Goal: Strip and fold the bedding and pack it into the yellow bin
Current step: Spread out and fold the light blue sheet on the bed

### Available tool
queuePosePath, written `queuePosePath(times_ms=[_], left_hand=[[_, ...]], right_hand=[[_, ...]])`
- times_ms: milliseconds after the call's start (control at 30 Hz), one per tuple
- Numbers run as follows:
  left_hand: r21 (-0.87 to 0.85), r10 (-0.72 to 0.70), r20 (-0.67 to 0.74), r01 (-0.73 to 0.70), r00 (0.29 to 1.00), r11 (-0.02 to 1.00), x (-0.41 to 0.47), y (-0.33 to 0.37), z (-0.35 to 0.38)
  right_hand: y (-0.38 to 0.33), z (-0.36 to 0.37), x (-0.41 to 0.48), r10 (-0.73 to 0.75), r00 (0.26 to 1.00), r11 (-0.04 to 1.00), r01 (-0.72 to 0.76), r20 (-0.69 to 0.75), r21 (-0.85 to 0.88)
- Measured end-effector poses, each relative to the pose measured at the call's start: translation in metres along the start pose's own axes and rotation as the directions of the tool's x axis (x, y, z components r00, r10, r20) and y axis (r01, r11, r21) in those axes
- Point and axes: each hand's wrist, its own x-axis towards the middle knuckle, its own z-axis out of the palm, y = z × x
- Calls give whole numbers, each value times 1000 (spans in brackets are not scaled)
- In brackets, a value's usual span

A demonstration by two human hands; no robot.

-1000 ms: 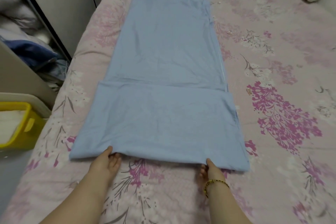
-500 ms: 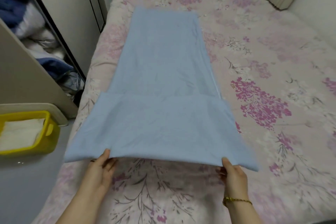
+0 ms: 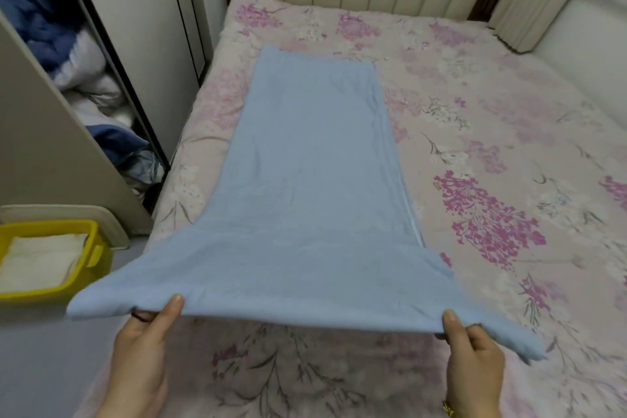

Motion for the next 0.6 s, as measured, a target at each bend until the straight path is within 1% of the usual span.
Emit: queuePosePath(times_ms=[100,233,333,433,533,567,600], left_hand=[[6,-24,-41,25,999,1000,19,-5,20],[51,-27,-99,32,995,998,51,-7,49],[228,12,-180,29,984,973,90,-4,81],[374,83,-239,13,968,927,130,6,118],[491,148,-230,-17,962,871,191,12,170],[524,153,-207,-23,966,851,213,12,184],[568,148,-161,-31,976,822,233,10,195]], right_hand=[[-11,19,24,23,1000,1000,-23,6,21],[-28,39,55,32,998,999,-30,49,-46],[-41,68,94,-29,993,997,37,111,-69],[-53,103,135,-97,988,989,109,120,-95],[-64,149,196,-172,978,970,188,115,-154],[-67,165,215,-192,974,963,210,119,-170],[-70,179,229,-199,967,959,225,159,-174]])
